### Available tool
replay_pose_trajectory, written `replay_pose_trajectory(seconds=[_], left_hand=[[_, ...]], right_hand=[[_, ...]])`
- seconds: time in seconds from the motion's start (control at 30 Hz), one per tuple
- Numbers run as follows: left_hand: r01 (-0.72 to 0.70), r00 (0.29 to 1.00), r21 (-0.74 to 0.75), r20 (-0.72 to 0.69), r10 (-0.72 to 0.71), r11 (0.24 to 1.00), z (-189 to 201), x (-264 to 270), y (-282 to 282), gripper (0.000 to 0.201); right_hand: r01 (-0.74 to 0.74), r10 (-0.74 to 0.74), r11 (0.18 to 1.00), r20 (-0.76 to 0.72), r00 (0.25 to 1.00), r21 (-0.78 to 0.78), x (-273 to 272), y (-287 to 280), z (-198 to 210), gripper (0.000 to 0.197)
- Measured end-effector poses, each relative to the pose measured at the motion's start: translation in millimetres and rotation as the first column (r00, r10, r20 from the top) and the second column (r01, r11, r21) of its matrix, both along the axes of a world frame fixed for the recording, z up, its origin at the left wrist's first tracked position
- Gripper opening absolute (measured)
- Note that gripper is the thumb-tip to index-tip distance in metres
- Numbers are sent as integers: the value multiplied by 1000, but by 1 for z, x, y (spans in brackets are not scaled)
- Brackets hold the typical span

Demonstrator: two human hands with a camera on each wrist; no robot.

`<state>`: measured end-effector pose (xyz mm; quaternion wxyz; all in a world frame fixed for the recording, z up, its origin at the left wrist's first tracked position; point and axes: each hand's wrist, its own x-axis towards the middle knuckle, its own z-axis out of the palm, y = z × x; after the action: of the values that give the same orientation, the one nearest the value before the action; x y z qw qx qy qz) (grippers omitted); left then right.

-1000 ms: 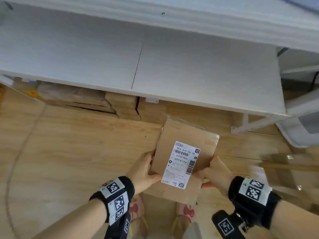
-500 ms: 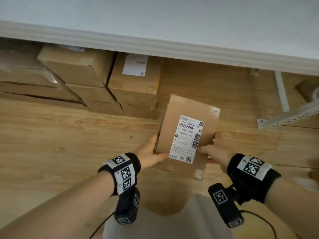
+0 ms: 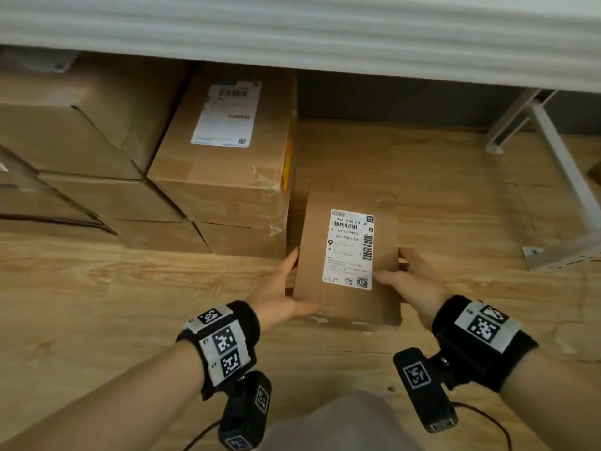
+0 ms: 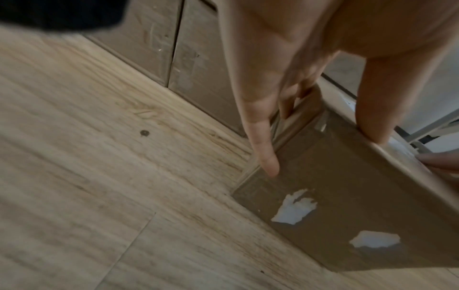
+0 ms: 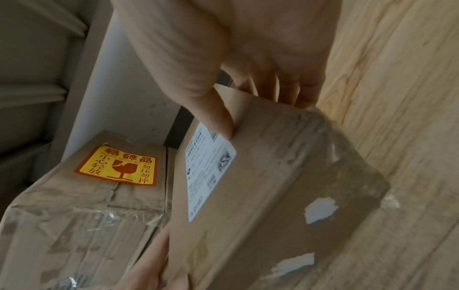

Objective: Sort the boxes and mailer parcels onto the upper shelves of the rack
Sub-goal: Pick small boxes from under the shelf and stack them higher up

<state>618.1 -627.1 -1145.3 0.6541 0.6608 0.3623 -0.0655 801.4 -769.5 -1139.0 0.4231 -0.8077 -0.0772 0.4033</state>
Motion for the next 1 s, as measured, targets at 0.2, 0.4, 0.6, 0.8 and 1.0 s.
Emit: replay_pose_trajectory(seconds=[0.2,0.4,0.6,0.8,1.0], left_hand=[[-157,980,-27,-128,152,987,-13,-13,-6,97],[-219,962,-170,-203,183,961,-17,-8,8,92],[-406,912,-402,-117,394,820,-23,21,19,68],[-474,868,-491,-123,481,731,-28,44,29,36],[-522,837,-494,-141,528,695,-25,50,26,28]], right_hand=[[51,-58,995,85,995,87,-6,-9,-11,67],[21,-49,990,207,977,136,6,8,-20,65],[8,-46,991,285,957,134,25,37,-19,65],[-50,12,995,395,919,86,48,61,-15,64],[-138,129,990,441,888,-11,57,77,-13,64]])
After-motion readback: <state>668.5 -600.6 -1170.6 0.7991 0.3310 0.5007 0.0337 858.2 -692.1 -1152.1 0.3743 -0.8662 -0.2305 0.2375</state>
